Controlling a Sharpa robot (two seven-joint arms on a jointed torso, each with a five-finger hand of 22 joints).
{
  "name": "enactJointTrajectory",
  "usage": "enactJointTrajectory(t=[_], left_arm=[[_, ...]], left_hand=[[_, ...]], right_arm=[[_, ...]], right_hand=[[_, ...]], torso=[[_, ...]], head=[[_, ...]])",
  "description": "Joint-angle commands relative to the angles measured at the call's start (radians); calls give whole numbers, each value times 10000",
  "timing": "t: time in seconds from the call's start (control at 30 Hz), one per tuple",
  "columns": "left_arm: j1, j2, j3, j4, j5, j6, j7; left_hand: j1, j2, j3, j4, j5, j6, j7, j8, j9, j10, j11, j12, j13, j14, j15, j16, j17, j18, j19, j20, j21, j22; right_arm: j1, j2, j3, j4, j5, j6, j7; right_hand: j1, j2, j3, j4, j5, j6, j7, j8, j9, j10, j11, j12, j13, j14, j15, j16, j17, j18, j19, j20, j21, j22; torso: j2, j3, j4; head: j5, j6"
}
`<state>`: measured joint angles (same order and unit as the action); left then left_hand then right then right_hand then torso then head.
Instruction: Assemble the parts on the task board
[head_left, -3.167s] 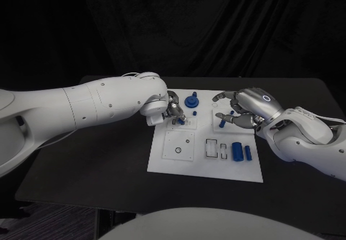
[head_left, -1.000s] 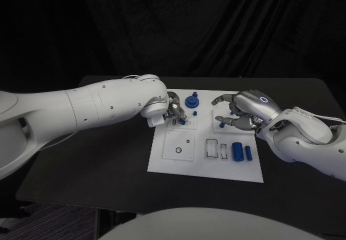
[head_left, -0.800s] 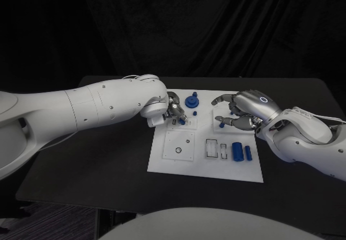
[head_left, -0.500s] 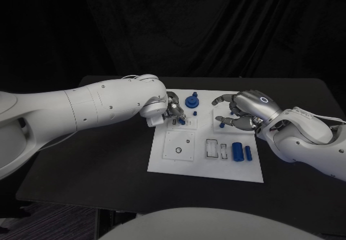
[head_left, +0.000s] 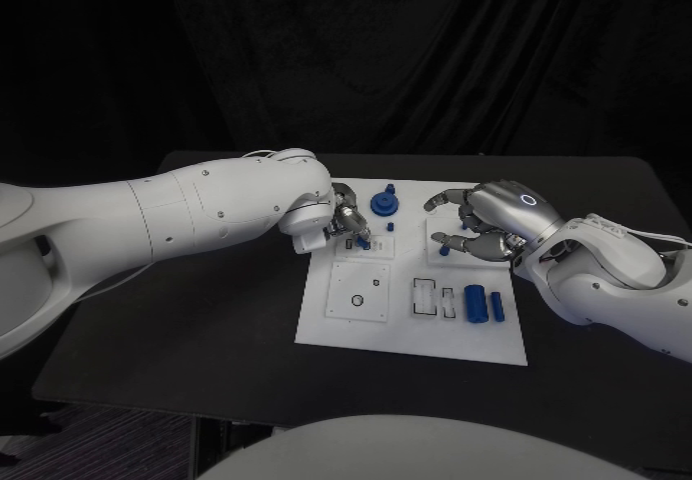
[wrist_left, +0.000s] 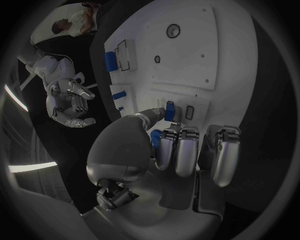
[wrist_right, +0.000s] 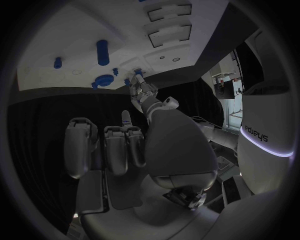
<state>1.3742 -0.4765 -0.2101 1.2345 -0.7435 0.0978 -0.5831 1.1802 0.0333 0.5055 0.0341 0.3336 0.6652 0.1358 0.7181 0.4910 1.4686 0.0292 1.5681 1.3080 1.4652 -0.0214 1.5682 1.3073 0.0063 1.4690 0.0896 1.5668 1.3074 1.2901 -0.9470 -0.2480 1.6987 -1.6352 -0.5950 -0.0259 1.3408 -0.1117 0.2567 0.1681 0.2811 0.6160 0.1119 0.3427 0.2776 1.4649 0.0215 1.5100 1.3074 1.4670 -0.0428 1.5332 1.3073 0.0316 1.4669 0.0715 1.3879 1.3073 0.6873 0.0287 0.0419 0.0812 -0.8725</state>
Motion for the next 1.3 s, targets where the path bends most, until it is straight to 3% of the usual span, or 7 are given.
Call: enactJointTrajectory(t=[0.03,0.17,0.2,0.23,0.33,0.77,1.3], left_arm=[[-63,0,-18,4,-7,111,32],[-77,4,-18,6,-7,132,30],[-80,4,-18,7,-7,134,32],[-84,5,-18,7,-7,136,32],[-93,10,-18,4,-7,151,35],[-125,-12,-18,20,-7,286,-16],[-139,-60,-18,27,-7,333,-61]], left_hand=[[-155,-12,-71,16,-49,282,-342,-99,-44,1022,-26,27,2628,1056,-23,26,2635,-57,1002,-20,19,2625],[-240,0,-261,220,-46,164,-273,-426,-214,1022,27,27,2628,1056,18,26,2635,-50,987,6,-3,2615],[-234,9,-290,231,-245,170,-286,-453,-229,1022,34,27,2628,1056,14,26,2635,-50,986,12,-4,2615],[-243,37,-448,320,-1013,184,-273,-616,-319,1022,45,27,2628,1056,28,26,2635,-48,981,26,-12,2612],[-267,47,-613,439,-1152,242,-242,-802,-423,1022,64,27,2628,1056,54,26,2635,-39,959,46,-43,2598],[-421,22,-1200,906,-1418,362,-179,-1312,-678,1022,132,27,2628,1056,108,26,2635,-13,897,92,-138,2561],[-205,68,-1530,894,-1335,791,-365,-954,-247,1022,-4,27,2628,1056,15,26,2635,-10,893,30,-150,2559]], right_arm=[[8,0,7,6,-48,40,-181],[7,1,7,6,-48,45,-183],[7,1,7,6,-48,47,-184],[7,1,7,6,-48,50,-185],[7,1,7,5,-48,62,-189],[7,1,7,3,-48,118,-222],[7,-14,7,3,-48,160,-237]], right_hand=[[12,52,-13,49,27,82,9,10,-11,246,-63,-66,1710,837,-38,-66,2083,169,-35,-57,-54,1975],[12,51,-12,50,27,87,7,12,-14,239,-64,-73,1700,836,-38,-70,2079,170,-36,-58,-58,1974],[12,51,-12,50,27,87,7,12,-14,239,-64,-73,1700,836,-38,-70,2079,170,-36,-58,-58,1974],[15,51,-10,50,28,94,6,14,-18,237,-65,-76,1697,835,-39,-71,2078,170,-37,-59,-59,1974],[15,51,-10,50,28,94,6,14,-18,237,-65,-76,1697,835,-39,-71,2078,170,-37,-59,-59,1974],[21,51,-5,49,29,107,3,17,-25,236,-68,-80,1692,833,-41,-75,2073,172,-41,-60,-69,1971],[28,50,0,49,29,124,1,22,-34,228,-70,-90,1679,829,-43,-87,2059,176,-50,-62,-88,1965]], torso=[[5,1,-1],[5,1,-4],[4,3,-6],[5,3,-7],[5,4,-7],[3,1,-9],[6,2,4]], head=[[12,-1],[11,-1],[8,-1],[8,-1],[17,-1],[30,-1],[58,-1]])
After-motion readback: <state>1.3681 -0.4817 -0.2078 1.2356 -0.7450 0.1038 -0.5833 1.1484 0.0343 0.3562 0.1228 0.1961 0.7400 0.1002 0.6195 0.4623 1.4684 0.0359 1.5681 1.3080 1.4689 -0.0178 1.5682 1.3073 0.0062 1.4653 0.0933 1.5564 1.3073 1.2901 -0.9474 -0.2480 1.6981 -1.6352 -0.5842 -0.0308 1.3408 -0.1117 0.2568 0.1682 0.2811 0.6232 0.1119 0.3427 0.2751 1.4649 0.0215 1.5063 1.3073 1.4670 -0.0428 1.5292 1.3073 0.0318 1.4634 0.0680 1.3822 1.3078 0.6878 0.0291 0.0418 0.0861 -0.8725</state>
